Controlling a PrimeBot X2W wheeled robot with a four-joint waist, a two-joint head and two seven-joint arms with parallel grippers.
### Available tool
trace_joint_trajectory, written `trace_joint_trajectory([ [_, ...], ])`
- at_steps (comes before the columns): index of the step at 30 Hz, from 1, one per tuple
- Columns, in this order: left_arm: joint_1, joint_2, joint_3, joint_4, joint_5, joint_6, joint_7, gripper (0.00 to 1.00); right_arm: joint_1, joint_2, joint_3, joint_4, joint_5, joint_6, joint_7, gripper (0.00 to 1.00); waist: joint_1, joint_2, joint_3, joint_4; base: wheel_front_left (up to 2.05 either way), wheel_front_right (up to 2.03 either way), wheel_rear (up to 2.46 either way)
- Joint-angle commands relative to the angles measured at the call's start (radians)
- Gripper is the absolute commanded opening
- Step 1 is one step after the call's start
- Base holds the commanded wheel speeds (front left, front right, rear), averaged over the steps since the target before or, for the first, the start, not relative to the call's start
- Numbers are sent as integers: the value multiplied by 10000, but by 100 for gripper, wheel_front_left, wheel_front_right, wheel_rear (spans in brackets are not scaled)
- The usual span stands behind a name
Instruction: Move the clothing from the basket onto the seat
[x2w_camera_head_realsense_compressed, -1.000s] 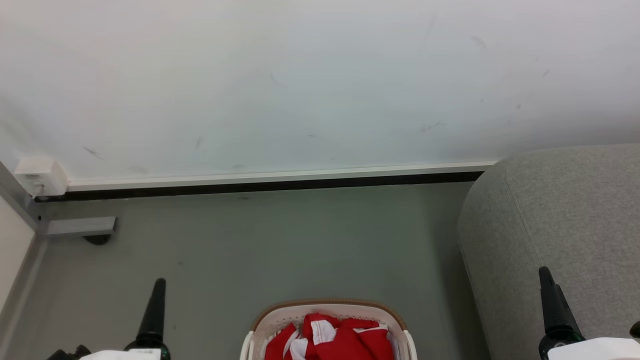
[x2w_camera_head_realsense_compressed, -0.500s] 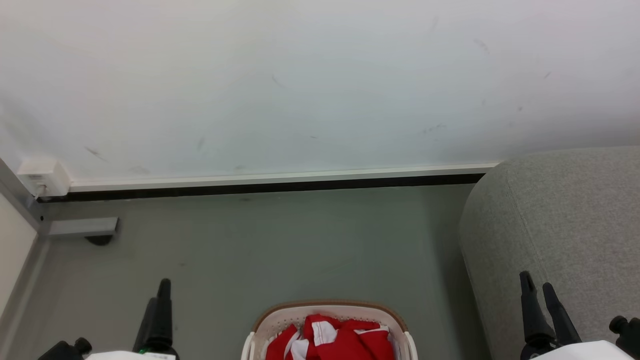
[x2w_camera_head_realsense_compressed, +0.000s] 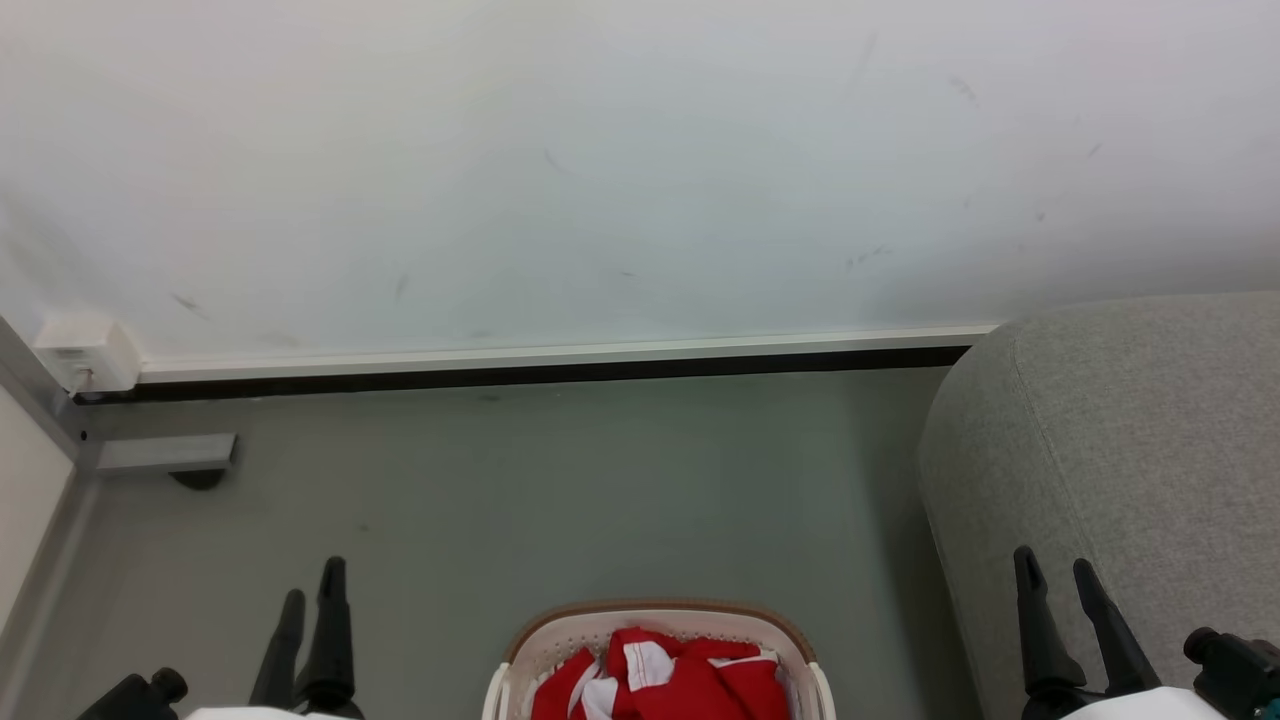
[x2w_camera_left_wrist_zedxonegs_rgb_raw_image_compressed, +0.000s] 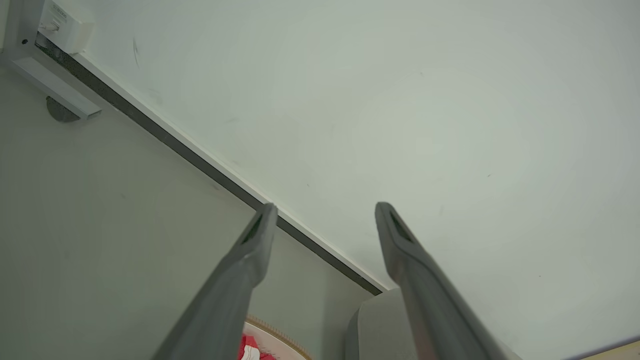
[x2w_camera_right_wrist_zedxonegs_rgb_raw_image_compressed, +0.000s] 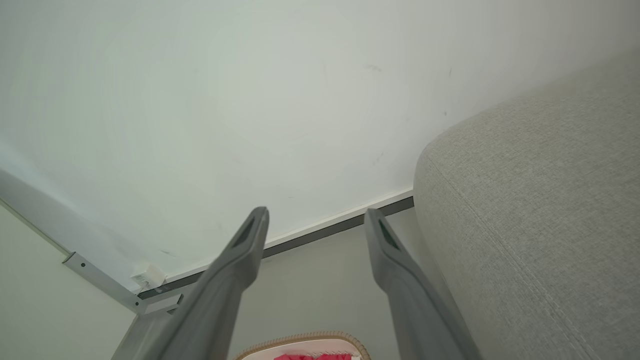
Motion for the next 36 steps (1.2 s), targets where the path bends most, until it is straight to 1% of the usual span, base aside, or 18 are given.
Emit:
trace_joint_trajectory([
  [1, 6, 85, 28, -164, 411, -49, -149, 100, 15, -121, 34, -103, -397, -11, -109, 100, 0, 0, 10, 0, 0, 0, 0],
  [16, 204, 96, -167, -325, 2374, -67, -562, 100, 168, -135, 72, -179, -2020, -14, -526, 100, 0, 0, 48, 32, 0, 0, 0],
  [21, 279, 193, -314, -330, 2953, -70, -686, 100, 212, -139, 5, -195, -2465, -15, -656, 100, 0, 0, 62, 53, 0, 0, 0],
  [30, 423, 465, -521, -389, 3853, -70, -902, 100, 327, -144, -272, -126, -2970, -16, -876, 100, 0, 0, 22, 107, 0, 0, 0],
  [36, 498, 523, -579, -464, 4318, -74, -1003, 100, 362, -148, -361, -85, -3223, -17, -971, 100, 0, 0, 17, 128, 0, 0, 0],
])
